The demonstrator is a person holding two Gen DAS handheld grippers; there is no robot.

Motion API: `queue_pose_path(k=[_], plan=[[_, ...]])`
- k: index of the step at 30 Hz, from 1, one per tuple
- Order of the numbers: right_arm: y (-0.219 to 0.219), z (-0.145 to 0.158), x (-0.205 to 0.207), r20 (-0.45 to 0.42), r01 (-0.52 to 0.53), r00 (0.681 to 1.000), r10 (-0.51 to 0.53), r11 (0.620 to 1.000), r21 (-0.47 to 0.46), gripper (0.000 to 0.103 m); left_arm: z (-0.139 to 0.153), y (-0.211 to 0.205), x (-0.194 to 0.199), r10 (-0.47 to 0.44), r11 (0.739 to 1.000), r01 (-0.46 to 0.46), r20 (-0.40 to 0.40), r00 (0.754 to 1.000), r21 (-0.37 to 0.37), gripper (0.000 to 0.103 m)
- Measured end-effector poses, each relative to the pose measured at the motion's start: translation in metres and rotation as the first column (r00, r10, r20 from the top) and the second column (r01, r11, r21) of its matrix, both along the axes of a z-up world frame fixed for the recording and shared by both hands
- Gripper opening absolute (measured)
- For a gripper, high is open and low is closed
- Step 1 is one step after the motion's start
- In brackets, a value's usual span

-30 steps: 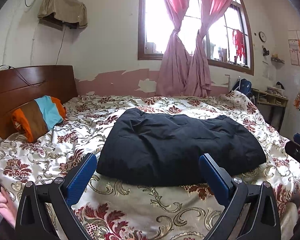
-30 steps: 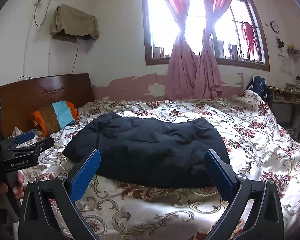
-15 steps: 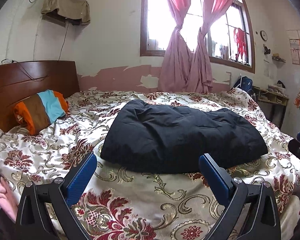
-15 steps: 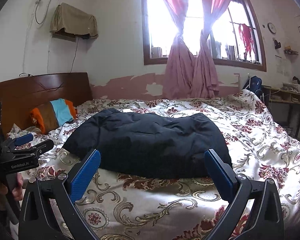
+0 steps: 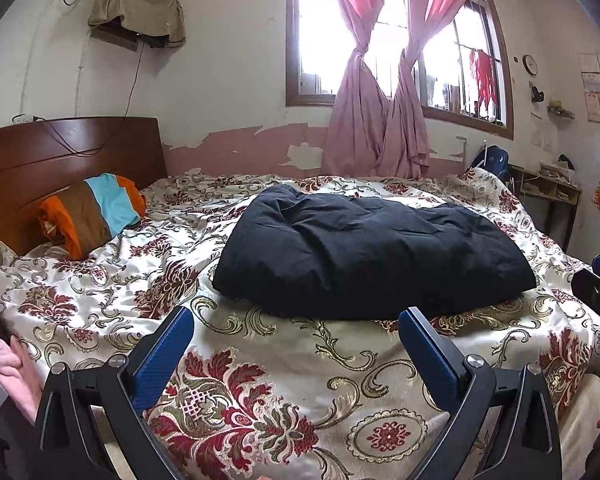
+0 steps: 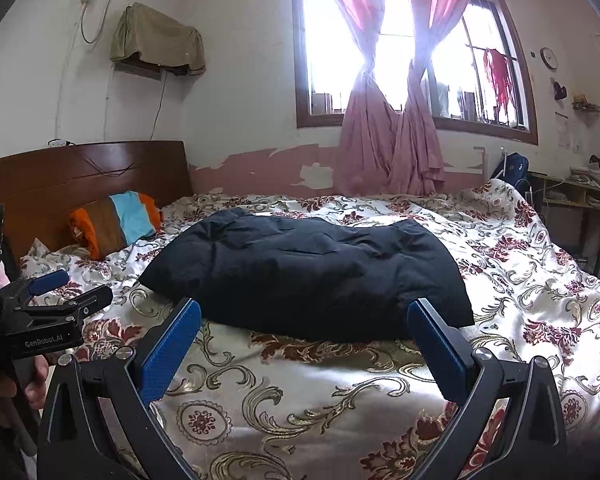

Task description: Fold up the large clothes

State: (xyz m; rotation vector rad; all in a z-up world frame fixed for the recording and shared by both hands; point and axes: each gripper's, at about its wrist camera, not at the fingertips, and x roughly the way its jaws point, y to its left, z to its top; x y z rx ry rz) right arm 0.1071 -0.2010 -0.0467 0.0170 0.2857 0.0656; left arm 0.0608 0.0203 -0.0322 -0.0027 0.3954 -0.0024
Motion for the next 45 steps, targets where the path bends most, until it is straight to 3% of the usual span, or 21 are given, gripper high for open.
queue_pose_path(k=[15,45], plan=[[-0.009,-0.014,-0.006,-0.049,-0.001,0.999,0.001,1.000,0.003,0.101,-0.011,-0.002,-0.013,0.013,1.000,-0.013,-0.020,1.000,-0.005,0.103],[-0.013,-0.020,-0.005,-0.066,-0.001,0.998,0.002,1.000,0.020,0.101,-0.015,-0.006,-0.015,0.013,1.000,-0.013,-0.036,0.999,-0.005,0.103]])
